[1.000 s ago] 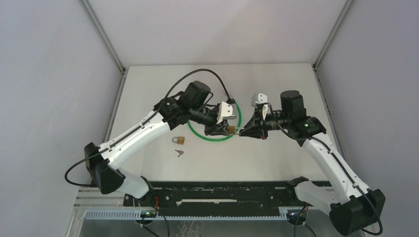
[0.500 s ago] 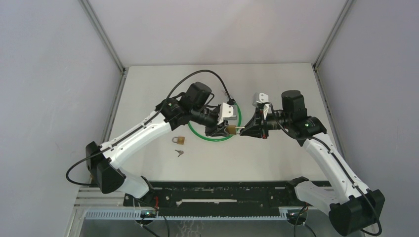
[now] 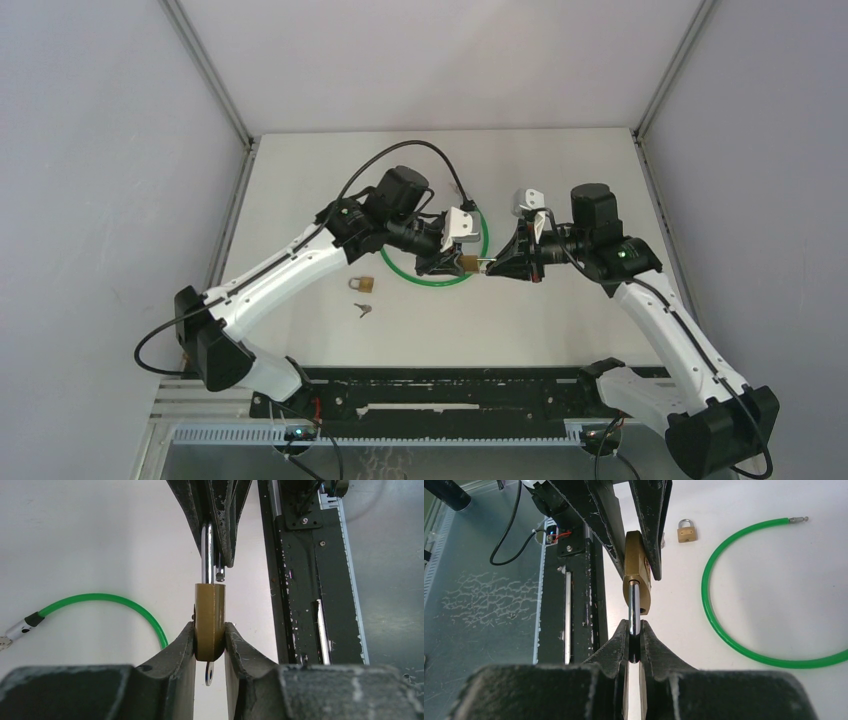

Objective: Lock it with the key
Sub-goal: Lock the lock.

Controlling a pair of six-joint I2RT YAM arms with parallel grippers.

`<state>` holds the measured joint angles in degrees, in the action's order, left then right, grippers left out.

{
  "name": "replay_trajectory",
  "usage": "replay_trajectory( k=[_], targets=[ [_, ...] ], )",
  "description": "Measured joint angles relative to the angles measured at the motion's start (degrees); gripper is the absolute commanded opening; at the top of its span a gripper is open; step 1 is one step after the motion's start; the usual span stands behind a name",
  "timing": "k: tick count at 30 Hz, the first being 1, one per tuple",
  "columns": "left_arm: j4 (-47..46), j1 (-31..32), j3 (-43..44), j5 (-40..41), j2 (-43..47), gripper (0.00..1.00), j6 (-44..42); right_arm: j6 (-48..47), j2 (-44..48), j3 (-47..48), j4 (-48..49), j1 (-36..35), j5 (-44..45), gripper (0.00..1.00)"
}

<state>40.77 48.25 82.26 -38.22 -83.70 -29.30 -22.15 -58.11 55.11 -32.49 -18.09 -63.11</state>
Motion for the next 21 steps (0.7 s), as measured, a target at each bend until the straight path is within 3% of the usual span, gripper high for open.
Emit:
replay_trajectory(
  k=[21],
  targets=[
    [0.42, -0.44, 0.0, -4.44, -1.51, 0.0, 5.27, -0.68, 2.29, -1.03, -0.48, -1.9, 2.62, 0.0]
  ],
)
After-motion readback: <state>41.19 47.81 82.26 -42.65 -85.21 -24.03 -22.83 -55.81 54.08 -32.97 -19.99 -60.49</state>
